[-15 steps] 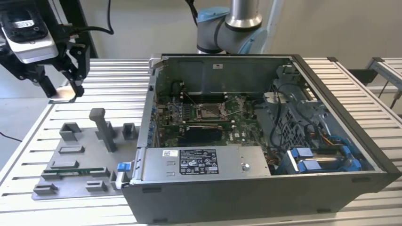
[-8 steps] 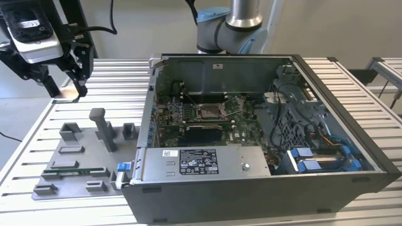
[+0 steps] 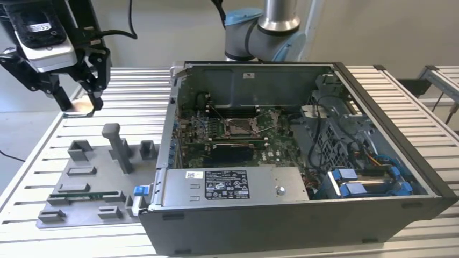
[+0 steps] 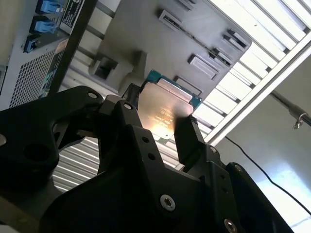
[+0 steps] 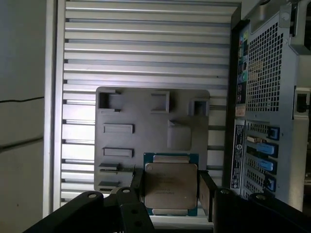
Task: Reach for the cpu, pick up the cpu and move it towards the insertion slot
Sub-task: 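Pick up the cpu and move it towards the insertion slot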
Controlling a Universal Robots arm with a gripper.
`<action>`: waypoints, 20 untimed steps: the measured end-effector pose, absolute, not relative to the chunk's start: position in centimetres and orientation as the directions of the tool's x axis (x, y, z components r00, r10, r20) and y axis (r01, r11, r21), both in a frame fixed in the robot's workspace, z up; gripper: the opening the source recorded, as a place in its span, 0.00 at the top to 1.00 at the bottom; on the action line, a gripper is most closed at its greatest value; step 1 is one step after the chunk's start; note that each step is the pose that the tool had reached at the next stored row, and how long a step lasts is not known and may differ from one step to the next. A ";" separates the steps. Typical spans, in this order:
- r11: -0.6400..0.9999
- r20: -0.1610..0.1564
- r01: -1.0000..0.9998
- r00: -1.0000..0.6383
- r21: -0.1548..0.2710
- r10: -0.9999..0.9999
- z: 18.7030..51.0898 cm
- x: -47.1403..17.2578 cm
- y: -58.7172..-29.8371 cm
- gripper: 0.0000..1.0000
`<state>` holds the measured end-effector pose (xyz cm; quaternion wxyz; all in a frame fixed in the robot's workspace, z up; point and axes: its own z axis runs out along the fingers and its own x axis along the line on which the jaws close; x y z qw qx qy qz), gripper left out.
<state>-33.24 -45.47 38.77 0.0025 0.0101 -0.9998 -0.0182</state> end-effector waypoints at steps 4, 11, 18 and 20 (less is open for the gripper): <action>0.999 0.005 -0.020 -1.000 0.037 -0.020 38.8 -32.9 -45.5 1.00; 0.999 0.005 -0.020 -1.000 0.036 -0.020 38.8 -32.4 -45.5 1.00; 0.999 0.005 -0.020 -1.000 0.037 -0.020 38.8 -31.8 -45.5 1.00; 0.999 0.005 -0.020 -1.000 0.037 -0.020 38.8 -31.5 -45.5 1.00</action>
